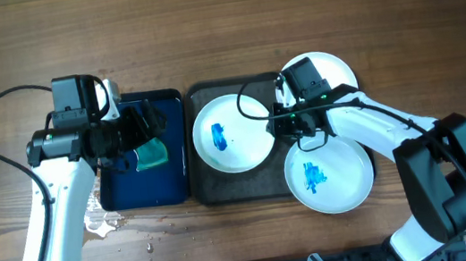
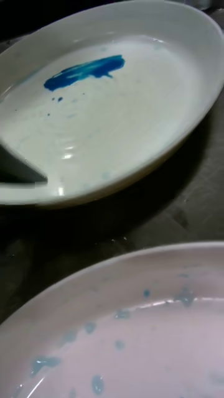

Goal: Clean dirty plates on tray and stack at the side
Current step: 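Move the right gripper to the rim of the upper-right white plate, then lower the left gripper into the blue tray and grasp the sponge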

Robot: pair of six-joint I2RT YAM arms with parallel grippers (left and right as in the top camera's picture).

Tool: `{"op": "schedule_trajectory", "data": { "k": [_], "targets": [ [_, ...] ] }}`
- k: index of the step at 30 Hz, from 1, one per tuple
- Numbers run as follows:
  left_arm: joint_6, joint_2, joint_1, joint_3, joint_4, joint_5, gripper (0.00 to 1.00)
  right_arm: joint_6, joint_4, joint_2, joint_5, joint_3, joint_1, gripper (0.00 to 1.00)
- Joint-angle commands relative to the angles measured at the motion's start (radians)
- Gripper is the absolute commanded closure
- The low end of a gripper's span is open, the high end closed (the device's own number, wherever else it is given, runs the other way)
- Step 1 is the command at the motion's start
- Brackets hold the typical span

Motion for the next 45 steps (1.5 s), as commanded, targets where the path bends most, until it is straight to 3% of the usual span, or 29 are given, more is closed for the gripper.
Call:
{"op": "schedule_trajectory", "data": {
  "k": [1, 10, 14, 16, 17, 19, 21, 22, 27, 28, 29, 30, 31, 33, 35, 38, 41, 45],
  "targets": [
    [0.019, -0.003, 0.003, 0.013, 0.000, 0.008, 0.00, 0.048, 0.029, 0.015, -0.023, -0.007, 0.002, 0.95],
    [0.020, -0.002, 0.003, 0.013, -0.005, 0.008, 0.00, 0.118, -0.064, 0.015, 0.123, -0.008, 0.002, 0.95],
    [0.019, 0.000, 0.003, 0.013, -0.012, 0.008, 0.00, 0.086, -0.058, 0.015, 0.126, -0.007, 0.001, 0.94],
    [0.019, 0.000, 0.003, 0.013, -0.012, 0.008, 0.00, 0.063, -0.042, 0.015, 0.113, -0.007, 0.002, 0.62],
    [0.020, 0.000, 0.003, 0.013, -0.011, 0.008, 0.00, 0.063, -0.038, 0.015, 0.110, -0.007, 0.002, 0.62],
    [0.019, 0.000, 0.003, 0.013, -0.011, 0.008, 0.00, 0.063, -0.028, 0.015, 0.111, -0.007, 0.002, 0.66],
    [0.020, 0.000, 0.003, 0.013, -0.011, 0.008, 0.00, 0.066, -0.019, 0.015, 0.111, -0.007, 0.002, 0.90],
    [0.020, 0.000, 0.003, 0.013, -0.011, 0.008, 0.00, 0.067, -0.013, 0.015, 0.111, -0.008, 0.005, 0.95],
    [0.019, 0.000, 0.003, 0.013, -0.011, 0.008, 0.00, 0.067, -0.003, 0.015, 0.111, -0.032, 0.014, 0.96],
    [0.020, 0.003, 0.003, 0.013, -0.005, -0.004, 0.10, 0.069, 0.000, 0.015, 0.111, -0.045, 0.014, 0.96],
    [0.020, 0.008, 0.003, 0.013, -0.005, -0.038, 0.50, 0.071, 0.003, 0.015, 0.111, -0.056, 0.015, 0.96],
    [0.016, 0.019, 0.003, 0.013, -0.009, -0.075, 0.53, 0.071, 0.004, 0.015, 0.111, -0.063, 0.015, 0.96],
    [0.016, 0.039, 0.003, 0.013, -0.017, -0.094, 0.42, 0.071, 0.003, 0.015, 0.111, -0.066, 0.015, 0.96],
    [0.008, 0.092, 0.003, 0.012, -0.034, -0.113, 0.47, 0.071, 0.004, 0.015, 0.111, -0.066, 0.015, 0.96],
    [-0.019, 0.172, 0.003, 0.012, -0.034, -0.121, 0.36, 0.070, 0.006, 0.015, 0.111, -0.066, 0.015, 0.96],
    [-0.021, 0.315, 0.003, 0.012, -0.012, -0.132, 0.43, 0.070, 0.002, 0.015, 0.111, -0.066, 0.015, 0.95],
    [-0.021, 0.407, 0.003, 0.012, 0.034, -0.132, 0.43, 0.069, -0.001, 0.015, 0.111, -0.066, 0.015, 0.96],
    [-0.022, 0.416, 0.003, 0.012, 0.119, -0.148, 0.36, 0.066, -0.002, 0.015, 0.111, -0.066, 0.015, 0.96]
  ]
}}
